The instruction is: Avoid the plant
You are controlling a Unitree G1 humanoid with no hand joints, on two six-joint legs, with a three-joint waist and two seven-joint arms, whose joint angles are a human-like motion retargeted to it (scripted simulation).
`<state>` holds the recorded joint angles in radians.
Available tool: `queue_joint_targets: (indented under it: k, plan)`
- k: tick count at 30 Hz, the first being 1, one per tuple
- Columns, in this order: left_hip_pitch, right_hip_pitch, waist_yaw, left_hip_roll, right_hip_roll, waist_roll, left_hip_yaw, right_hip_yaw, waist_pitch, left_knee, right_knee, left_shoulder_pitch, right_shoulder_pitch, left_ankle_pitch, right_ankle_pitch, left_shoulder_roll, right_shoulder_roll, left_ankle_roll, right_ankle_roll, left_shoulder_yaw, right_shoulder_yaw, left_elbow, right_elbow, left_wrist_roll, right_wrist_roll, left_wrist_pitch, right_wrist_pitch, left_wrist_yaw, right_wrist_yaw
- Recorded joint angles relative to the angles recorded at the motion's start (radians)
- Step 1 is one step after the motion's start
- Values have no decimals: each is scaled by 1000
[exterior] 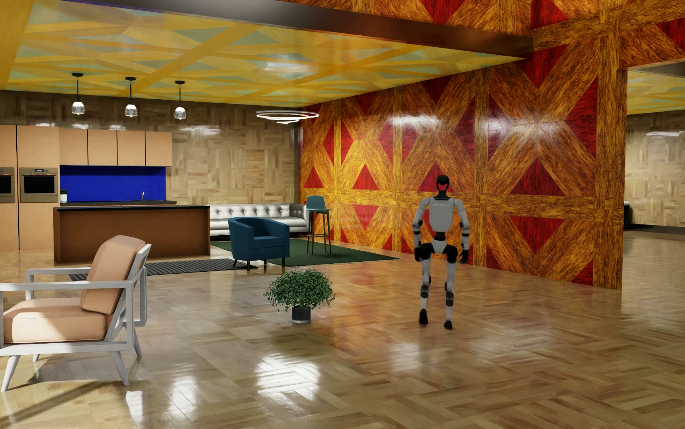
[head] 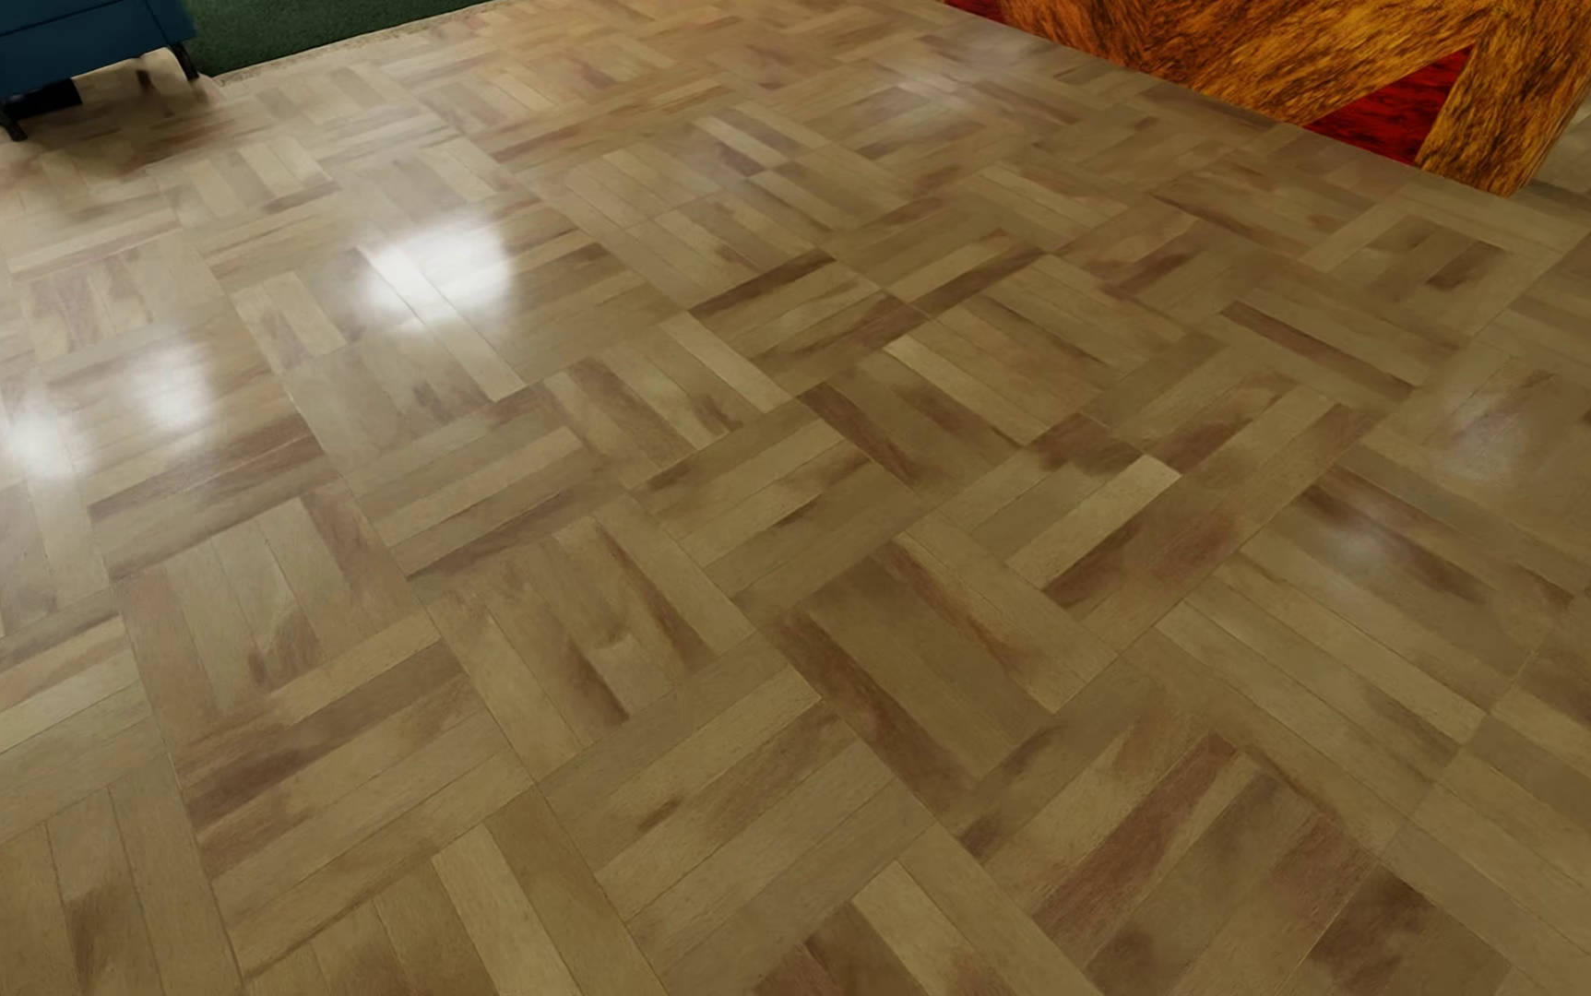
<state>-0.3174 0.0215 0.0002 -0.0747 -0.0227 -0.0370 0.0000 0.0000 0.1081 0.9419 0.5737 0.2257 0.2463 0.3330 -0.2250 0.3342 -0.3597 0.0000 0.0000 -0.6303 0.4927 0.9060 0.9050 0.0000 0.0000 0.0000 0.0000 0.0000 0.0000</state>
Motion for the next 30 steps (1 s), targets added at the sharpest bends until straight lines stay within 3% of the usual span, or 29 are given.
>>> queue_joint_targets:
  k: [1, 3, 4, 5, 6, 7, 8, 9, 10, 12, 15, 16, 17, 18, 19, 20, 21, 22, 23, 24, 27, 28, 29, 30]
  plan:
    - [-37, 68, 29, 0, 2, -7, 0, 0, -4, -231, -40, 22, -12, 24, -11, 9, -12, 0, 0, -3, -18, 8, -63, 0, 0, 0, 0, 0, 0]
    - [-75, 158, 69, -11, -14, -17, 0, 0, -21, -472, -55, 52, -37, -454, -59, 19, -34, 0, 0, -35, -78, 34, -146, 0, 0, 0, 0, 0, 0]
    - [-101, 193, 83, -17, -17, -26, 0, 0, -24, -479, -43, 70, -36, -477, -74, 37, -41, 0, 0, -67, -103, 13, -162, 0, 0, 0, 0, 0, 0]
    - [-118, 227, 96, -28, -15, -29, 0, 0, -28, -437, -18, 87, -24, -333, -53, 44, -39, 0, 0, -76, -131, 15, -166, 0, 0, 0, 0, 0, 0]
    - [-107, 244, 93, -57, -37, -48, 0, 0, -36, -392, 56, 110, 4, -208, 40, 45, -33, 0, 0, -66, -171, 15, -169, 0, 0, 0, 0, 0, 0]
    - [-99, 162, 76, -104, -82, -72, 0, 0, -50, -340, 267, 119, 17, -129, 214, 42, -20, 0, 0, -73, -167, 28, -129, 0, 0, 0, 0, 0, 0]
    - [-58, 59, 36, -131, -93, -74, 0, 0, -50, -292, 515, 115, 31, -143, 291, 41, -17, 0, 0, -85, -150, 48, -87, 0, 0, 0, 0, 0, 0]
    - [26, -50, 13, -159, -121, -100, 0, 0, -29, -305, 704, 108, 33, -206, 165, 49, -13, 0, 0, -78, -135, 28, -59, 0, 0, 0, 0, 0, 0]
    - [137, -147, -15, -156, -115, -101, 0, 0, -5, -351, 759, 92, 27, -280, 57, 50, -6, 0, 0, -77, -100, 19, -35, 0, 0, 0, 0, 0, 0]
    - [308, -273, -135, -136, -91, -70, 0, 0, 10, -406, 546, 33, 51, -403, -21, 60, -3, 0, 0, -76, -43, 22, -6, 0, 0, 0, 0, 0, 0]
    - [487, -412, -236, -105, -80, -18, 0, 0, -20, -506, -7, -40, 113, -621, 64, 70, -20, 0, 0, 24, -81, -54, -11, 0, 0, 0, 0, 0, 0]
    - [540, -452, -259, -89, -92, -7, 0, 0, -33, -516, -74, -46, 126, -666, 91, 78, -22, 0, 0, 69, -97, -94, -6, 0, 0, 0, 0, 0, 0]
    - [563, -491, -290, -90, -126, 13, 0, 0, -53, -499, -55, -79, 147, -702, 86, 88, -26, 0, 0, 47, -99, -85, 0, 0, 0, 0, 0, 0, 0]
    - [622, -492, -331, -76, -118, 33, 0, 0, -42, -451, 32, -60, 158, -712, 148, 81, -40, 0, 0, 71, -83, -113, 12, 0, 0, 0, 0, 0, 0]
    - [604, -533, -351, -50, -89, 69, 0, 0, -51, -322, 157, -62, 172, -594, 194, 79, -29, 0, 0, 165, -141, -156, 23, 0, 0, 0, 0, 0, 0]
    - [557, -493, -361, -33, -78, 104, 0, 0, -40, -108, 232, -52, 156, -355, 162, 47, -35, 0, 0, 101, -98, -98, 70, 0, 0, 0, 0, 0, 0]
    - [468, -460, -323, -29, -74, 106, 0, 0, -32, 112, 274, -54, 140, -184, 109, 39, -26, 0, 0, 80, -92, -86, 100, 0, 0, 0, 0, 0, 0]
    - [365, -401, -277, -5, -71, 113, 0, 0, -23, 256, 270, -61, 127, -118, 72, 31, -12, 0, 0, 33, -86, -76, 114, 0, 0, 0, 0, 0, 0]
    - [267, -313, -234, -17, -103, 86, 0, 0, -15, 302, 233, -48, 121, -111, 61, 26, 4, 0, 0, 4, -80, -78, 106, 0, 0, 0, 0, 0, 0]
    - [148, -221, -189, -8, -113, 81, 0, 0, -12, 284, 180, -51, 115, -123, 44, -8, 11, 0, 0, 11, -75, -1, 88, 0, 0, 0, 0, 0, 0]
    - [-113, 46, -8, -7, -157, 14, 0, 0, -21, -78, 27, 38, 131, -44, -62, 3, -1, 0, 0, -24, -49, -9, -69, 0, 0, 0, 0, 0, 0]
    - [-183, 121, 47, 6, -156, 14, 0, 0, -23, -219, -1, 63, 126, -99, -91, 15, -16, 0, 0, -13, -63, -11, -122, 0, 0, 0, 0, 0, 0]
    - [-228, 184, 116, 26, -151, 21, 0, 0, -25, -354, -17, 81, 108, -233, -118, 27, -40, 0, 0, -44, -54, -4, -150, 0, 0, 0, 0, 0, 0]
    - [-273, 226, 175, 63, -151, 15, 0, 0, -36, -428, -18, 113, 87, -441, -138, 29, -59, 0, 0, -15, -44, 25, -166, 0, 0, 0, 0, 0, 0]
